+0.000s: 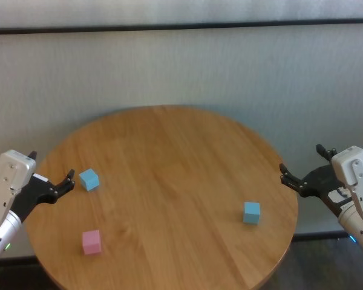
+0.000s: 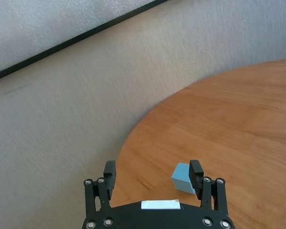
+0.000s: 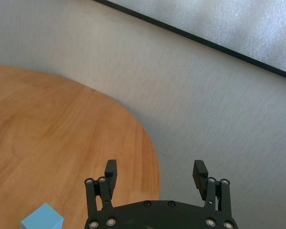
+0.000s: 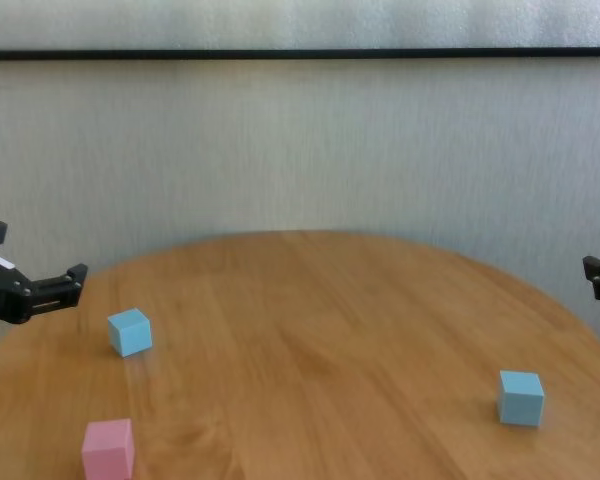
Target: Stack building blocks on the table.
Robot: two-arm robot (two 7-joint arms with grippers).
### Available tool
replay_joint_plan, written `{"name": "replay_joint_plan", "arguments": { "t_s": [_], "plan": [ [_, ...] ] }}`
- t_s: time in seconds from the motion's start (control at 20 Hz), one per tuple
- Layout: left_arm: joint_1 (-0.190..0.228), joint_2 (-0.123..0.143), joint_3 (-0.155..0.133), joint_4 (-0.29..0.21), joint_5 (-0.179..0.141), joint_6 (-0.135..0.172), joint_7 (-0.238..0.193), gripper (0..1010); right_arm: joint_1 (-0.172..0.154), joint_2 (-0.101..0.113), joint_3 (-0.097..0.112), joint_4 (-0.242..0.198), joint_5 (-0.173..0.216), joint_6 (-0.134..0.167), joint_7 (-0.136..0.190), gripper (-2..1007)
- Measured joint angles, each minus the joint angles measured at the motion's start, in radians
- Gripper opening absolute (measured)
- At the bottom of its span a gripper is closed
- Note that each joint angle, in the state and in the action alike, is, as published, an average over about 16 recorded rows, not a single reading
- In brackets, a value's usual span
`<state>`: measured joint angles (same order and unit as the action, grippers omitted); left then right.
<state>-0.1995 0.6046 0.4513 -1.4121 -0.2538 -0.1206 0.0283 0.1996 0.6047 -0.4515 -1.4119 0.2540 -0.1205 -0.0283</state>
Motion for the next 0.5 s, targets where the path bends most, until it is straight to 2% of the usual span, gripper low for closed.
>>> {"name": "replay_joint_plan", "arguments": {
  "t_s": [0.5],
  "plan": [
    [0.0, 0.0, 0.0, 0.0, 0.0, 0.0, 0.0, 1002, 0.0, 0.0, 0.0, 0.0, 0.0, 0.0, 0.0, 1005]
  ]
}}
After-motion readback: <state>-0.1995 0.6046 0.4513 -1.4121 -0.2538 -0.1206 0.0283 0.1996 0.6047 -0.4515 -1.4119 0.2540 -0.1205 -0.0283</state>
